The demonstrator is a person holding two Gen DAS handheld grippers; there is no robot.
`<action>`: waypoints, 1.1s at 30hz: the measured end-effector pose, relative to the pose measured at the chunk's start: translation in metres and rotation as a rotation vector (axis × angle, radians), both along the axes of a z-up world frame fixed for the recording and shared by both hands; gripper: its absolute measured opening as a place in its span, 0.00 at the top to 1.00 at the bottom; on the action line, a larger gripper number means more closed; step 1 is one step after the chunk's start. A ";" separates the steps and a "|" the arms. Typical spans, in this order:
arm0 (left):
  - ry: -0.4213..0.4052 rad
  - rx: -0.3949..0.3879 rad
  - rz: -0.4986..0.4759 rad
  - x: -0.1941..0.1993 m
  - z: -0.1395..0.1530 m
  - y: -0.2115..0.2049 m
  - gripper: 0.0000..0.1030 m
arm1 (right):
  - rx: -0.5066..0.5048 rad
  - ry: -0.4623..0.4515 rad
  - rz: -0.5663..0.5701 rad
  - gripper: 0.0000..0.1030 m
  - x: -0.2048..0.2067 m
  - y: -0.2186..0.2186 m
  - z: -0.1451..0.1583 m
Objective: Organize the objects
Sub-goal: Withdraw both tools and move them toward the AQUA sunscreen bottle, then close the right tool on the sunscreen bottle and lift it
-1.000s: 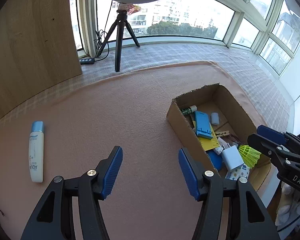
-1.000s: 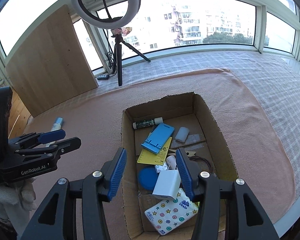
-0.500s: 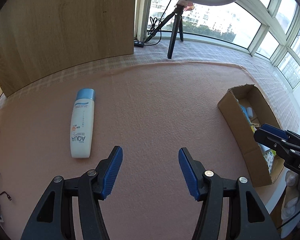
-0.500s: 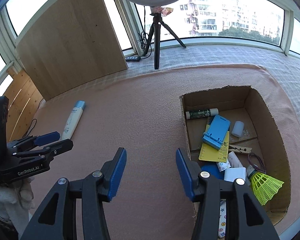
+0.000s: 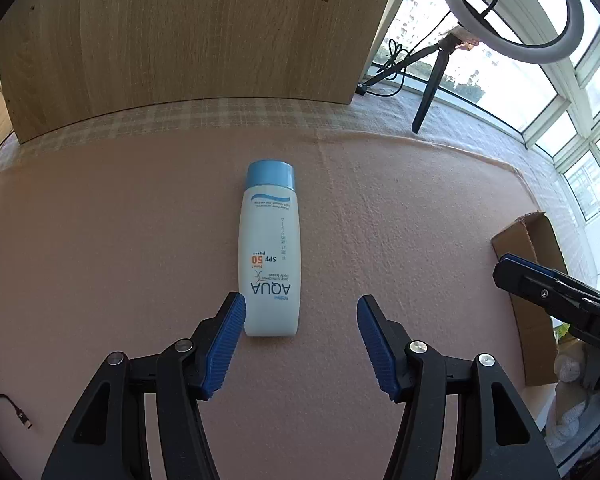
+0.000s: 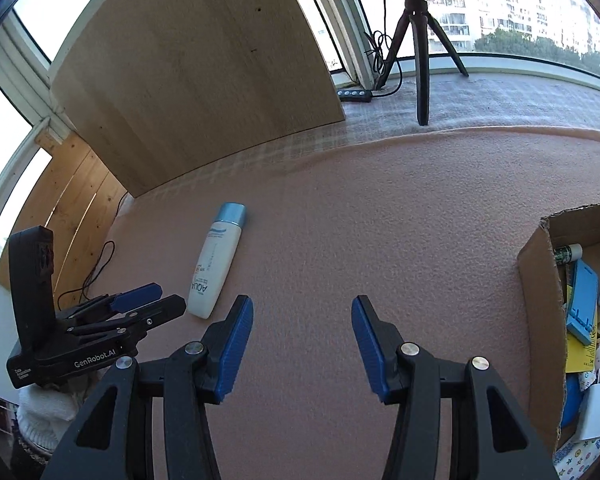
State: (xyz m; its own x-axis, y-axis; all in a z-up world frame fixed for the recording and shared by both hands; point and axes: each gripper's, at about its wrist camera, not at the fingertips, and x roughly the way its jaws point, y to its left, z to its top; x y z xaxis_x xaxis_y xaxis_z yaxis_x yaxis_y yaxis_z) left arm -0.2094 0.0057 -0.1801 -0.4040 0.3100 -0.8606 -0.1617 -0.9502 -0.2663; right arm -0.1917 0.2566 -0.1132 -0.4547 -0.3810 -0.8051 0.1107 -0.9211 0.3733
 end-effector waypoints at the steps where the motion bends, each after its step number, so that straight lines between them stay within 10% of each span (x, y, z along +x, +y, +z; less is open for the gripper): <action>1: -0.008 0.011 -0.001 -0.004 -0.003 -0.004 0.40 | -0.007 -0.008 0.009 0.54 -0.005 -0.008 -0.003; 33: -0.090 0.129 -0.056 -0.059 -0.053 -0.007 0.40 | -0.198 -0.292 0.097 0.55 -0.105 -0.111 -0.090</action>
